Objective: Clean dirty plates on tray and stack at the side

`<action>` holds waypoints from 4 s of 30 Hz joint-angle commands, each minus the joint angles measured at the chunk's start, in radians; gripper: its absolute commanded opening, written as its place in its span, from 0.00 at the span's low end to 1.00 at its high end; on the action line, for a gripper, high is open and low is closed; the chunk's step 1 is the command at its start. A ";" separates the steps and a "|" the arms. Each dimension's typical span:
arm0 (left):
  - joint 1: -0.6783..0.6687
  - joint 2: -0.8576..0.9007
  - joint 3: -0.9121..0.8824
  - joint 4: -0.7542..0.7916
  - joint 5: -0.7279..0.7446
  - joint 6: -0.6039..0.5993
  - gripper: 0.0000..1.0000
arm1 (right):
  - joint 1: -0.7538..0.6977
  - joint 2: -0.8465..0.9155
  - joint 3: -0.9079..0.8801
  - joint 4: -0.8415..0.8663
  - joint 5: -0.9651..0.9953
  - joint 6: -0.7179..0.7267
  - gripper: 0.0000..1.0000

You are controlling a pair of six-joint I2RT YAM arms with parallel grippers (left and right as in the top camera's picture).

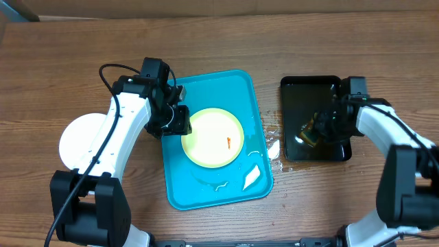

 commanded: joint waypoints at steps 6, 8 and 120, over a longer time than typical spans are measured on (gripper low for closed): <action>-0.008 -0.009 0.011 -0.014 0.018 0.039 0.44 | 0.005 0.018 0.055 -0.074 0.012 -0.018 0.04; -0.007 -0.009 0.011 -0.015 0.018 0.039 0.45 | 0.006 -0.023 0.111 -0.153 0.012 -0.059 0.04; -0.008 -0.003 -0.053 0.070 -0.090 0.038 0.67 | 0.012 -0.070 -0.061 -0.016 0.084 0.002 0.04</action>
